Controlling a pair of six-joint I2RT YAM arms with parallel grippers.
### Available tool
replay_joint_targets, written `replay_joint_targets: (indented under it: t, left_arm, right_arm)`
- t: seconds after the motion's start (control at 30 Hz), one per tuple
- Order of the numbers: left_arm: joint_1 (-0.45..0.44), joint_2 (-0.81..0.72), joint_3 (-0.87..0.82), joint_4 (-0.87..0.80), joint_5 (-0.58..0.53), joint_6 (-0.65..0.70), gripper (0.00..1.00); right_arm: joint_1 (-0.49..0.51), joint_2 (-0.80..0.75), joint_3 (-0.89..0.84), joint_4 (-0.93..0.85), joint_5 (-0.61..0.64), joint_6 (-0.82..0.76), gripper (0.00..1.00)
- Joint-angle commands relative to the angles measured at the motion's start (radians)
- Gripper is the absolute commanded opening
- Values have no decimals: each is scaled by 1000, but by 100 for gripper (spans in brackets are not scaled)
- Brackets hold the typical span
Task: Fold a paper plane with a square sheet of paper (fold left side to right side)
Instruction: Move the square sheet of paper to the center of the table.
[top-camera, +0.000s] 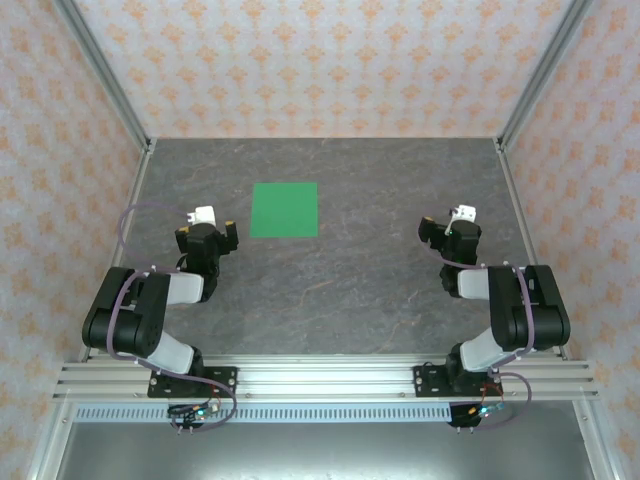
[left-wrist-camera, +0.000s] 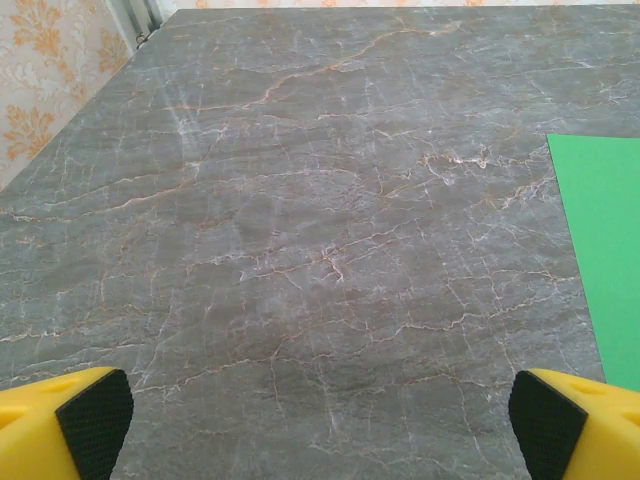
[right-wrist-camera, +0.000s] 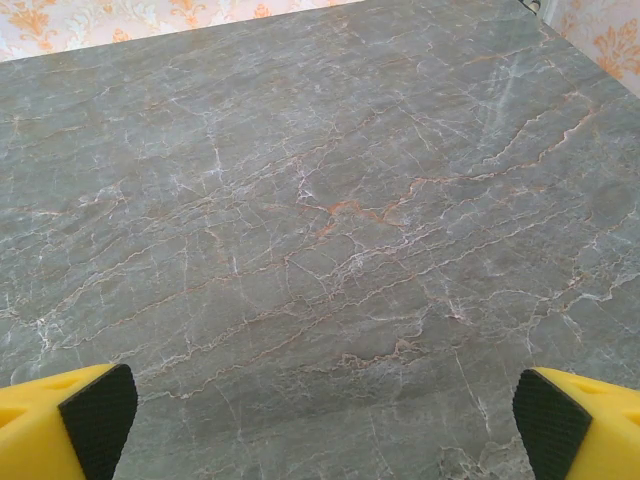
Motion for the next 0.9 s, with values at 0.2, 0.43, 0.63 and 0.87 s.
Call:
replay_joint_targets:
  t: [0.2, 0.43, 0.63, 0.87]
  left_arm:
    - [7, -13, 20, 32, 3, 15, 100]
    - [6, -13, 20, 32, 3, 14, 100]
    - [6, -13, 20, 31, 3, 14, 100]
    - [6, -48, 58, -61, -8, 11, 100]
  right_arm:
    - [-1, -3, 21, -1, 21, 13, 100]
    - [-1, -4, 20, -1, 21, 13, 100]
    - [0, -4, 20, 0, 19, 14, 100]
    - [-2, -119, 35, -112, 24, 16, 100]
